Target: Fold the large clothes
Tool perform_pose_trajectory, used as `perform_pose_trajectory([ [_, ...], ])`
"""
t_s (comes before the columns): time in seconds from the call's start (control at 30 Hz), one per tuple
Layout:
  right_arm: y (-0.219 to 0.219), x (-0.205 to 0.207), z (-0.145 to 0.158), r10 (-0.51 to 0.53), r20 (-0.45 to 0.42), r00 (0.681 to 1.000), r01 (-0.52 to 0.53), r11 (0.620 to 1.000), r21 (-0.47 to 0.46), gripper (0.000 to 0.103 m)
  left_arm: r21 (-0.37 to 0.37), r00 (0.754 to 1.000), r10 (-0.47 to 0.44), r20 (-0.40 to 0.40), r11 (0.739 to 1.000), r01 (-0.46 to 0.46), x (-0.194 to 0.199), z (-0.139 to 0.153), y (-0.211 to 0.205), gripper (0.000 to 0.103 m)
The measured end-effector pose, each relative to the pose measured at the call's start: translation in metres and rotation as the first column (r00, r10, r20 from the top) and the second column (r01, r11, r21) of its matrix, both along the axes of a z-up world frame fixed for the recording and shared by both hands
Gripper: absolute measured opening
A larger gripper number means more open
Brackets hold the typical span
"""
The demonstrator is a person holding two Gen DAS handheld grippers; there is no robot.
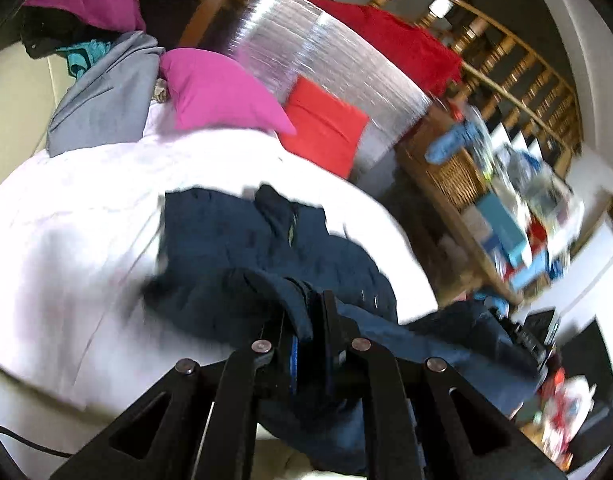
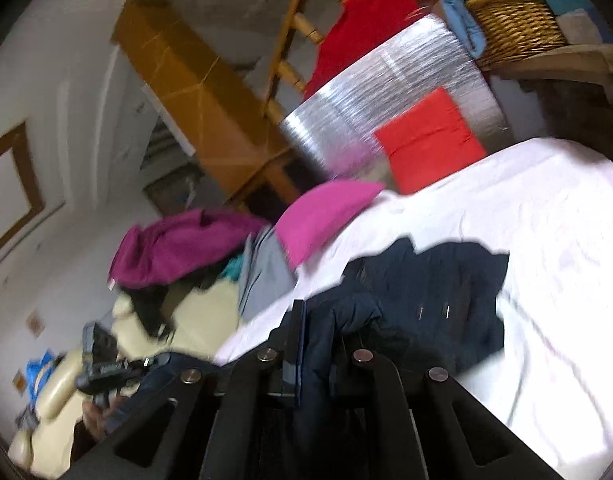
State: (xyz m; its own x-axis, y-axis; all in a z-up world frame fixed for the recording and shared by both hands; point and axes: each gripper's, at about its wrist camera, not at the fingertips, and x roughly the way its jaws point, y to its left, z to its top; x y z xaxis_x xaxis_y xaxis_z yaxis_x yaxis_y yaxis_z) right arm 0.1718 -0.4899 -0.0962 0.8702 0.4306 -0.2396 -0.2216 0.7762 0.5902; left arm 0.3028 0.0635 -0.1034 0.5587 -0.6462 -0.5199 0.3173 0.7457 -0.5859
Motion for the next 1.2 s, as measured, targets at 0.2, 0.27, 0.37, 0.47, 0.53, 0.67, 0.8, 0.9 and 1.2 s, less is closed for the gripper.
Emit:
perform_pose_trajectory([
  [0.2,-0.023,0.114,-0.028,-0.166,-0.074,0.983,0.172,0.983,0.072,0.008,-0.022,0.991,0.126,-0.051,0.992,-0.127,0.112,-0.034,-0.007,0.010],
  [0.27,-0.028,0.147,-0.043,-0.195,-0.116,0.974,0.205,0.975,0.083,0.008,-0.024,0.983,0.148,-0.106,0.988,-0.152,0.153,-0.063,-0.013,0.010],
  [0.37,-0.032,0.201,-0.078,-0.231,-0.200,0.952,0.249,0.966,0.071,0.008,0.019,0.971,0.181,-0.158,0.983,-0.180,0.195,-0.103,-0.026,0.010],
  [0.47,-0.036,0.241,-0.105,-0.253,-0.280,0.926,0.276,0.960,0.046,0.008,0.003,0.954,0.206,-0.219,0.978,-0.210,0.221,-0.137,-0.029,0.010],
  [0.53,-0.041,0.261,-0.120,-0.254,-0.324,0.911,0.289,0.955,0.064,0.008,0.003,0.945,0.220,-0.242,0.974,-0.226,0.236,-0.154,-0.032,0.011],
  [0.67,-0.051,0.293,-0.146,-0.234,-0.436,0.869,0.315,0.941,0.124,0.011,0.033,0.937,0.232,-0.261,0.972,-0.231,0.255,-0.163,-0.039,0.015],
  [0.8,-0.070,0.312,-0.157,-0.153,-0.461,0.874,0.309,0.908,0.284,0.033,-0.046,0.932,0.227,-0.282,0.967,-0.249,0.264,-0.160,-0.033,0.020],
  [0.9,-0.082,0.310,-0.154,-0.093,-0.378,0.921,0.276,0.841,0.466,0.074,-0.193,0.942,0.245,-0.231,0.937,-0.291,0.256,-0.147,-0.013,0.047],
  [1.2,-0.072,0.246,-0.084,-0.189,-0.089,0.978,0.209,0.886,0.413,0.083,-0.264,0.867,0.497,-0.010,0.835,-0.482,0.171,-0.090,0.021,0.086],
])
